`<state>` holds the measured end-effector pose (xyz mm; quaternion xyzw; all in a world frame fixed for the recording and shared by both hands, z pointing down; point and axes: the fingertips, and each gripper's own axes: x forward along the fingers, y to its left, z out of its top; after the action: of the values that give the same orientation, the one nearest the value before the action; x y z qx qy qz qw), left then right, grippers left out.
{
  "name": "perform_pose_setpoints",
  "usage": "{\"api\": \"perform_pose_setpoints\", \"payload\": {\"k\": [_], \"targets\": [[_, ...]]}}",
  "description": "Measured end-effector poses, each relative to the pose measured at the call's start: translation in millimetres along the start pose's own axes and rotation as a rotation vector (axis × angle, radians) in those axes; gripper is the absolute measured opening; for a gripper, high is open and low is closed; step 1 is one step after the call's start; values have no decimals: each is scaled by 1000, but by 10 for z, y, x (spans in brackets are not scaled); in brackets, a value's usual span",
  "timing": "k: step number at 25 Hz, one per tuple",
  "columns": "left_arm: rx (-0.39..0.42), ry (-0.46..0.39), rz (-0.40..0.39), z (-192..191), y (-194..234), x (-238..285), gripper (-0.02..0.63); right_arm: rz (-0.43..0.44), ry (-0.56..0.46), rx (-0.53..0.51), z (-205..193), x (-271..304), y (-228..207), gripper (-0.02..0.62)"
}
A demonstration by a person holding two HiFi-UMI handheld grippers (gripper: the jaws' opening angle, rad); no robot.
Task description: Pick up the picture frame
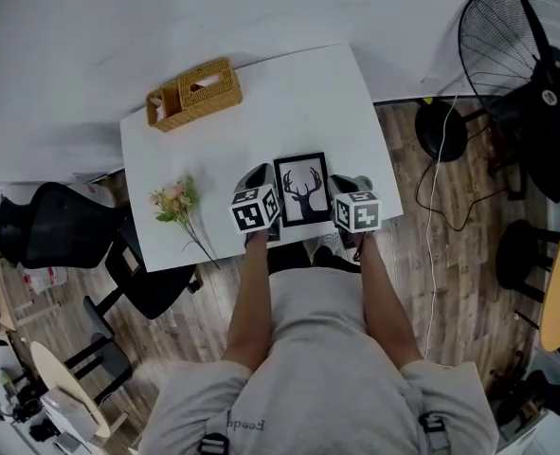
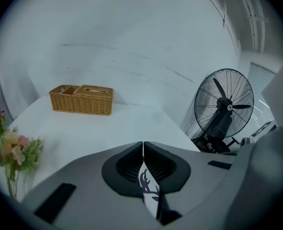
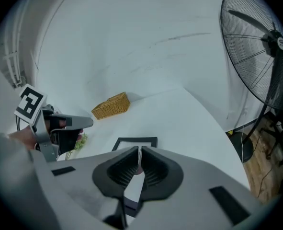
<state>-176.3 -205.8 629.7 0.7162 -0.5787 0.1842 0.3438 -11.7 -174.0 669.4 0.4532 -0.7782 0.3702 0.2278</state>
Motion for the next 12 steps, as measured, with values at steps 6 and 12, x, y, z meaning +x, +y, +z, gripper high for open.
{"api": "perform_pose_setpoints", "payload": {"k": [6,12], "targets": [[-26,54,5,-530,-11,-40,28,17,22,-4,-227,62,-1,28],[-34,82,9,-764,-41,-42,29,34,55,-7,-439,45,-22,44]]}}
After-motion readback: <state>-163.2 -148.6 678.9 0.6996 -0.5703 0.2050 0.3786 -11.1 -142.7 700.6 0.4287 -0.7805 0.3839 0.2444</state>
